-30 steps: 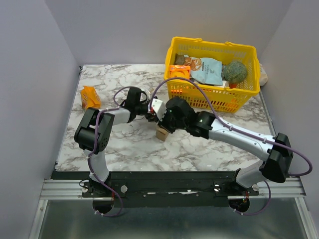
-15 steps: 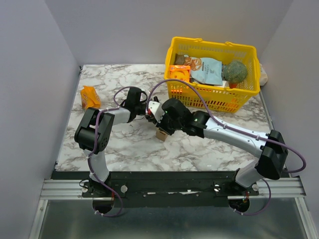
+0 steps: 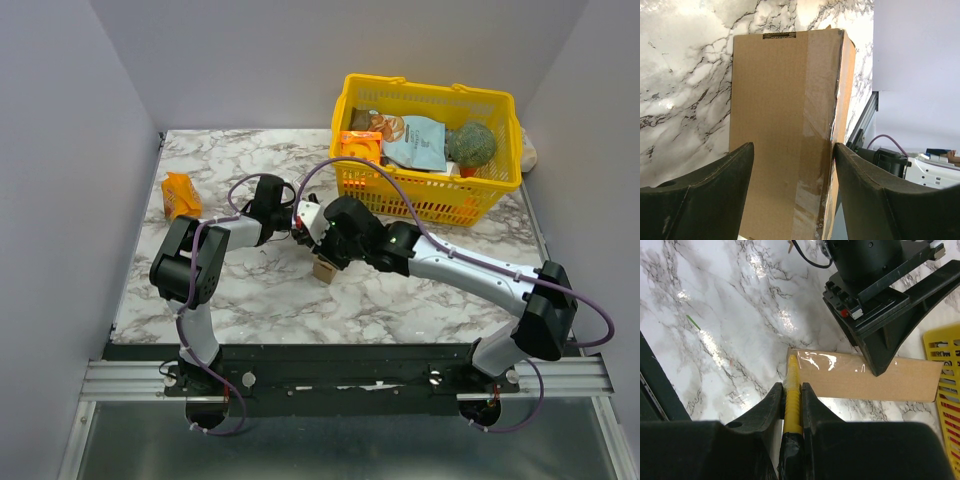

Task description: Unpack the express box

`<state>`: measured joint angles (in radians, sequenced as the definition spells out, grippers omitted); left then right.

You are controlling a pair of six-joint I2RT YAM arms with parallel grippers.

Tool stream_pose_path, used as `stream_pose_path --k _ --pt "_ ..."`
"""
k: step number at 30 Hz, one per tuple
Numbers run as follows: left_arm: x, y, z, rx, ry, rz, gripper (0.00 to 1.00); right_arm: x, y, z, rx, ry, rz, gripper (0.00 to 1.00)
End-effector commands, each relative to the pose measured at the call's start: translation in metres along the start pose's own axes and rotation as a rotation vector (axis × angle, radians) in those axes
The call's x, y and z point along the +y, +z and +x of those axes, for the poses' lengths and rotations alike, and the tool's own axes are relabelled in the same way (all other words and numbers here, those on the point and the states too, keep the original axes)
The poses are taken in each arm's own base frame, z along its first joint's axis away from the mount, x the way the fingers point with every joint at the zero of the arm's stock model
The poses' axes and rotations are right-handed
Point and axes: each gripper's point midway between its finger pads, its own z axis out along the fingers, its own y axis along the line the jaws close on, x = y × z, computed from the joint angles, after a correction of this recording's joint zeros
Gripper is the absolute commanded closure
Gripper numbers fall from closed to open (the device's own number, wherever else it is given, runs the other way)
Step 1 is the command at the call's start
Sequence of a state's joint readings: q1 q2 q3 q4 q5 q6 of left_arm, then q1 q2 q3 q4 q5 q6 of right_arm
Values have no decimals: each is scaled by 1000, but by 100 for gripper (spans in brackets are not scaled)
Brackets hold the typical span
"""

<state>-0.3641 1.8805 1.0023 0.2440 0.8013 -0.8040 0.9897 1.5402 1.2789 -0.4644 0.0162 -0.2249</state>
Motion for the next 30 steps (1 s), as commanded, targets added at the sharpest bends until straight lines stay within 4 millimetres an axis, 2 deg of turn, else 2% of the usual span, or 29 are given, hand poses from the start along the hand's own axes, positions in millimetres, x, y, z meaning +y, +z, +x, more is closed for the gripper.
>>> stream_pose_path --k 1,9,14,19,30 --pt "54 6 25 44 -74 -170 27 -6 -5 -17 -30 3 37 100" --pt "54 6 25 42 -75 -170 27 -4 3 -7 -4 -18 30 100" --pt "53 6 25 42 -74 -168 27 1 2 -8 -9 -20 17 100" --pt "53 6 25 42 -74 -168 27 3 -14 -32 -66 -4 11 100" --pt "52 7 23 40 -80 -169 27 -5 -1 -9 13 -2 78 100"
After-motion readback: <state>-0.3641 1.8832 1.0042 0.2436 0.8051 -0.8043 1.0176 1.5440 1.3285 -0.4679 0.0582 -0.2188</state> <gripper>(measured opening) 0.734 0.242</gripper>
